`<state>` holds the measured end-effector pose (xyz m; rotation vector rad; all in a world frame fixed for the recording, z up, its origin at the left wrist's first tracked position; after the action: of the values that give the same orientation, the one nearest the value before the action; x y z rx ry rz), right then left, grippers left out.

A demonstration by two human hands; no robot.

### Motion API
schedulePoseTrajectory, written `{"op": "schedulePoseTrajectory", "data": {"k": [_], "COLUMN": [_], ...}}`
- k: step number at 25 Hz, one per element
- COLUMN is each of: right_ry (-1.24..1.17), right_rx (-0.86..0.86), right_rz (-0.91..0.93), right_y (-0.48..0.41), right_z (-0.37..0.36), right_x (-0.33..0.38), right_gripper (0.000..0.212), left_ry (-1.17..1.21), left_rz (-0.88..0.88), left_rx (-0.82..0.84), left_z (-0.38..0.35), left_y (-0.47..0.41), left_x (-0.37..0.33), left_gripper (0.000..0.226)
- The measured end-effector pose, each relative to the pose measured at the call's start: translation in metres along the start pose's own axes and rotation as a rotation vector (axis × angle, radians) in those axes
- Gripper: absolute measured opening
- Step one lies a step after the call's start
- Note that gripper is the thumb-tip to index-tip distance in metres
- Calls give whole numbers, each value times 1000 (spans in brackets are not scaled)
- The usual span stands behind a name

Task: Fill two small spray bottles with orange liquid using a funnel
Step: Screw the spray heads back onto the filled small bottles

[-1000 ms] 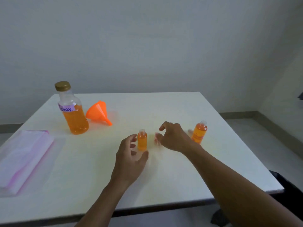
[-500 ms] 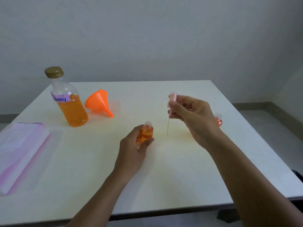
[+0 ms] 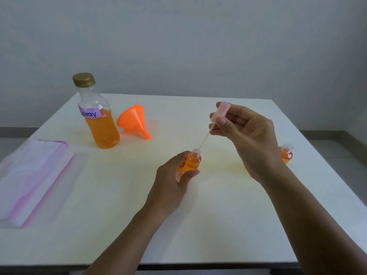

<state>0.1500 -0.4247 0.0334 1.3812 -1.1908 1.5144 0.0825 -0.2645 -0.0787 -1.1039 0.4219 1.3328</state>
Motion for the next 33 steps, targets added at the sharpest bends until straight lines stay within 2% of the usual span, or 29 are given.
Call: {"op": "schedulePoseTrajectory", "data": {"k": [6, 12, 17, 18, 21, 24, 27, 30, 33], "right_ry": [108, 430, 577, 595, 628, 648, 428, 534, 627], "right_rx": [96, 235, 209, 173, 113, 238, 269, 159, 203], "right_rz": [-64, -89, -11, -12, -53, -46, -38, 17, 1], "right_y": [-3, -1, -3, -4, -7, -5, -2, -1, -2], "right_z": [-15, -28, -27, -23, -14, -20, -19, -14, -14], "right_x": [-24, -44, -41, -42, -48, -46, -38, -35, -36], "right_gripper": [31, 23, 16, 19, 47, 70, 66, 75, 85], "left_ry": [17, 80, 156, 167, 178, 164, 152, 153, 143], "left_rz": [-23, -27, 21, 20, 13, 21, 15, 13, 14], "left_rx": [33, 36, 39, 44, 69, 84, 76, 74, 70], "left_z": [-1, 0, -2, -3, -5, -8, -8, -7, -6], "left_y": [-1, -1, -1, -1, -1, -2, -2, -3, -3], "left_x": [-4, -3, 2, 2, 1, 3, 4, 6, 5], "left_gripper": [41, 37, 35, 33, 28, 31, 34, 32, 35]}}
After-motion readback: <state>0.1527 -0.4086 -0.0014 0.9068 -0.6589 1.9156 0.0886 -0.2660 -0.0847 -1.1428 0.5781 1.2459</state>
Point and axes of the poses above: each hand's wrist, its own y-axis away from the middle knuckle, its own z-axis out of the back of the hand, x = y × z, the point moved 8 cm from there along -y, towards the middle knuckle, and after that the axes turned 12 degrees about -z, right-handed, at the moved point
